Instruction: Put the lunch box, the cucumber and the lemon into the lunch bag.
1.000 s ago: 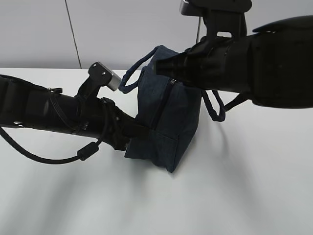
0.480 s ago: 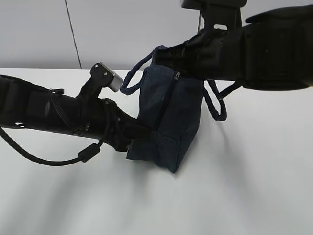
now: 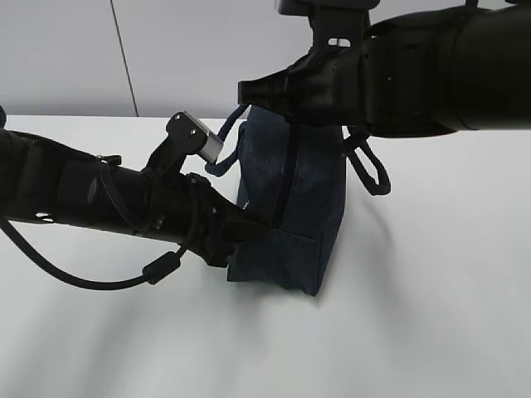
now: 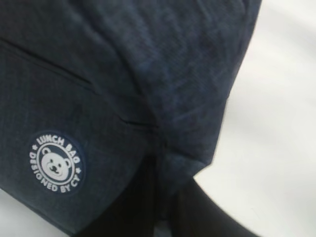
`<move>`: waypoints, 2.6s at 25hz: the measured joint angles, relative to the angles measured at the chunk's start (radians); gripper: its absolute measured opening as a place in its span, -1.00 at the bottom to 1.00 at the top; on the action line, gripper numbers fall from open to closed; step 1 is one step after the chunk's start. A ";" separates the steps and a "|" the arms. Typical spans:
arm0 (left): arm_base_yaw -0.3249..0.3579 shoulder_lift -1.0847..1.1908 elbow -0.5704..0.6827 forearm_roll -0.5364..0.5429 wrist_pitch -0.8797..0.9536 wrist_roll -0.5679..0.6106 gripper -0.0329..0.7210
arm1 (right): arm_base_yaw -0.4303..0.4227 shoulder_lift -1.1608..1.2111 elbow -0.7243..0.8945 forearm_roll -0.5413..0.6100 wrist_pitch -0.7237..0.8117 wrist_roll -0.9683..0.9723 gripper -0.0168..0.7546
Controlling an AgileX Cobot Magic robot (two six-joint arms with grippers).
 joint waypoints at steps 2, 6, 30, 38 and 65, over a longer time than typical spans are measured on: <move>-0.002 0.000 0.000 0.000 -0.001 0.000 -0.90 | -0.009 0.007 -0.007 -0.001 0.000 -0.002 -0.96; -0.002 0.000 0.000 0.000 -0.001 0.000 -0.90 | -0.038 0.009 -0.009 -0.005 0.019 -0.004 -0.96; -0.009 0.000 0.000 0.000 -0.002 0.000 -0.90 | -0.125 0.154 -0.212 -0.005 0.065 -0.046 -0.96; -0.010 0.000 0.003 -0.005 -0.002 0.000 -0.90 | -0.174 0.200 -0.261 -0.001 0.088 -0.060 -0.96; 0.023 -0.191 -0.069 0.307 -0.027 -0.772 -0.01 | -0.185 0.202 -0.261 0.003 0.144 -0.083 -0.96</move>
